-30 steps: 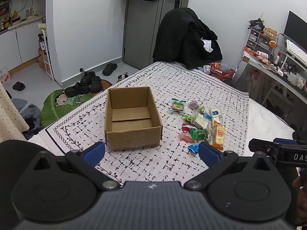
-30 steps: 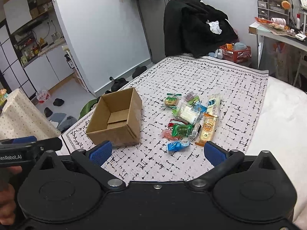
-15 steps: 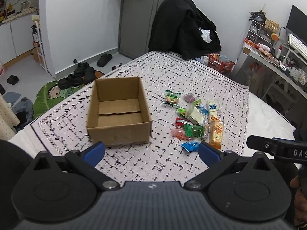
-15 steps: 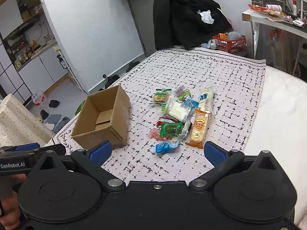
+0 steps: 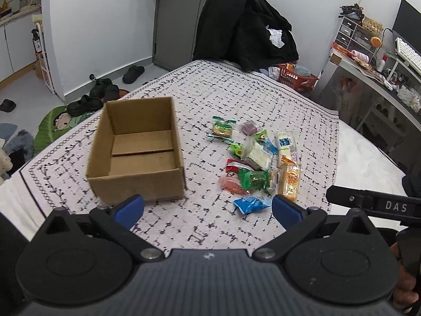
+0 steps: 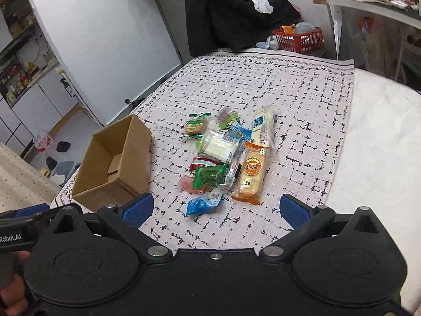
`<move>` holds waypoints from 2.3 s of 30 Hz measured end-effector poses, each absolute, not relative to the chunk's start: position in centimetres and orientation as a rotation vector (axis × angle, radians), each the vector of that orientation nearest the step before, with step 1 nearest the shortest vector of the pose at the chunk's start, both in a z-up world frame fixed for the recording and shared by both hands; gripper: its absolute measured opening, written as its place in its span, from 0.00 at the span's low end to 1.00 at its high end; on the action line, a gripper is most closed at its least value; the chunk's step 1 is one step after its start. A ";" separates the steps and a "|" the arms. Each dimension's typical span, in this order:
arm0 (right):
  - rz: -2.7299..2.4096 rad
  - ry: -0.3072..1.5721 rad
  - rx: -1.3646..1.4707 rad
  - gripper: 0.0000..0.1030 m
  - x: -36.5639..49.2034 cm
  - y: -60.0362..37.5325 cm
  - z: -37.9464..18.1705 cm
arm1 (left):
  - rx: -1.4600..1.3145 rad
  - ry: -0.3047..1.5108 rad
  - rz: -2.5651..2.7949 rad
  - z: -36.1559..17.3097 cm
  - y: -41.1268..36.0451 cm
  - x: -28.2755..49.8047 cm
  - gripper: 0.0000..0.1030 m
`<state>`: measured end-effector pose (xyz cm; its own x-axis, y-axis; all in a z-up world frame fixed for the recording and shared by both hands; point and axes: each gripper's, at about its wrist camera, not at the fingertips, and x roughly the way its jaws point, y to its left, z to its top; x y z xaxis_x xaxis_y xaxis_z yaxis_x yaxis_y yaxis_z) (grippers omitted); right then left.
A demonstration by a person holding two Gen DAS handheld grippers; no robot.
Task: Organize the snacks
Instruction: 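Grasp the blue snack with the left tool while the right tool grasps the orange cracker pack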
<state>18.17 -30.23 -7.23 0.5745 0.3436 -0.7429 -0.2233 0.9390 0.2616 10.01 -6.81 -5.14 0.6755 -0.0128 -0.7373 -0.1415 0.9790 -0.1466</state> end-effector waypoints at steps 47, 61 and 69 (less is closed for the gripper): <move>0.229 1.193 0.481 0.67 30.0 -33.7 -19.8 | -0.343 1.159 0.023 -19.9 -12.6 23.6 0.65; 0.194 1.196 0.318 0.68 31.8 -31.3 -20.9 | -0.366 1.173 0.047 -20.7 -12.2 24.4 0.33; 0.142 1.170 0.196 0.35 32.1 -29.9 -20.5 | -0.370 1.120 0.046 -18.9 -11.1 23.2 0.30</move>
